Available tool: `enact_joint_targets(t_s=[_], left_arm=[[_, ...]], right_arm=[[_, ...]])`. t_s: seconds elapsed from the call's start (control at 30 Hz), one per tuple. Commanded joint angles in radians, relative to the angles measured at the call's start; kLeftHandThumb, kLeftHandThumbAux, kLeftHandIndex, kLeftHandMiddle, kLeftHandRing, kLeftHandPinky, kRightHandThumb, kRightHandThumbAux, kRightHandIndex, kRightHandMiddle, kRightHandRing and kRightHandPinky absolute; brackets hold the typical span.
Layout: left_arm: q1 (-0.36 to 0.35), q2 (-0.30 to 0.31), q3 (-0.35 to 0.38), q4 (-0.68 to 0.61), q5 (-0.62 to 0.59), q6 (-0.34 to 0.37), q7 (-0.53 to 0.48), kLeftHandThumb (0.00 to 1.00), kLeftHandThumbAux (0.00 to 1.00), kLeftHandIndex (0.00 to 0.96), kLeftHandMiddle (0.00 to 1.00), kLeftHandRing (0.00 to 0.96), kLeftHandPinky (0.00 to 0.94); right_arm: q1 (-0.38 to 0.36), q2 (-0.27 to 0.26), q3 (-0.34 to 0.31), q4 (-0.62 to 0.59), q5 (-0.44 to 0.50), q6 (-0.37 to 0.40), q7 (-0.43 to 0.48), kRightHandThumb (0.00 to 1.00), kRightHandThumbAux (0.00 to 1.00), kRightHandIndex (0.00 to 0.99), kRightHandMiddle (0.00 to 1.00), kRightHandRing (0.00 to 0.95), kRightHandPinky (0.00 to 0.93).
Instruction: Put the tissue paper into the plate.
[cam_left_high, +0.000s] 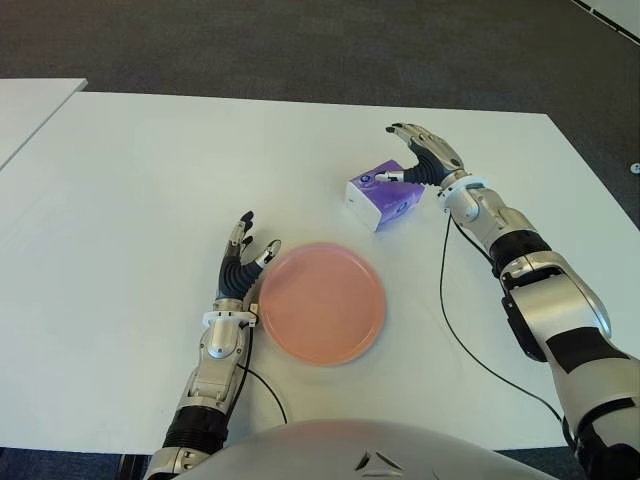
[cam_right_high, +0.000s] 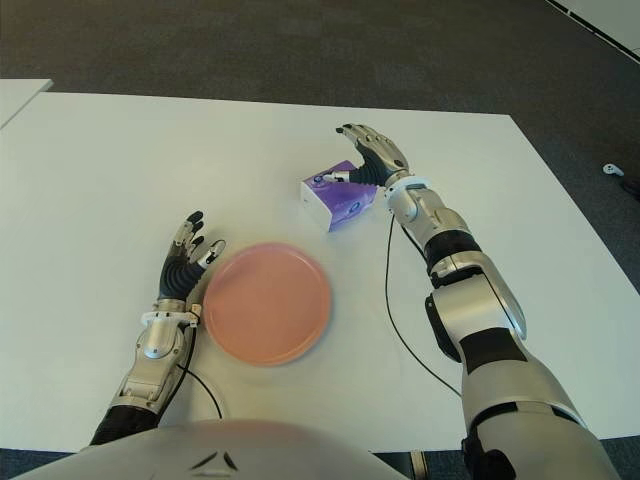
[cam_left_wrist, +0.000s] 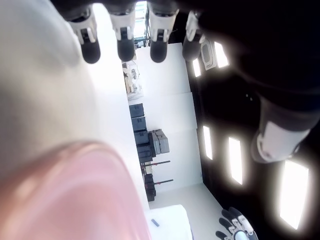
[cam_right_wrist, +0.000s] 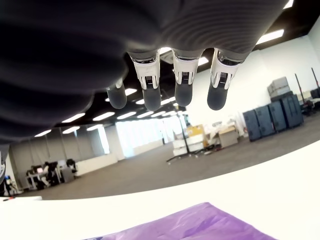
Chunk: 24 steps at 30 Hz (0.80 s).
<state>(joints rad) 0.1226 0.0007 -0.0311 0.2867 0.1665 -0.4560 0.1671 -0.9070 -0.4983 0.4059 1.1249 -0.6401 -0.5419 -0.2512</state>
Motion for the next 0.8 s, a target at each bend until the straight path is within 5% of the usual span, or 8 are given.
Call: enact_joint_targets(t_s=[0.03,0.8], left_arm=[[0.015,0.002,0.003,0.023,-0.006,0.023,-0.006,0.0,0.543,0.0,0.0,0.0,0.0],[0.02,0.01,0.0,0.004,0.002,0.031,-0.007,0.0,0.527,0.0,0.0,0.0,0.0]], right_arm=[[0.029,-0.002,-0.024,-0.019,0.031,0.028,0.032,0.248,0.359,0.0,0.0,0.0,0.0],[0.097,0.04,0.01,0.012,0.009,0.045,0.039,0.238,0.35,0.0,0.0,0.0,0.0]])
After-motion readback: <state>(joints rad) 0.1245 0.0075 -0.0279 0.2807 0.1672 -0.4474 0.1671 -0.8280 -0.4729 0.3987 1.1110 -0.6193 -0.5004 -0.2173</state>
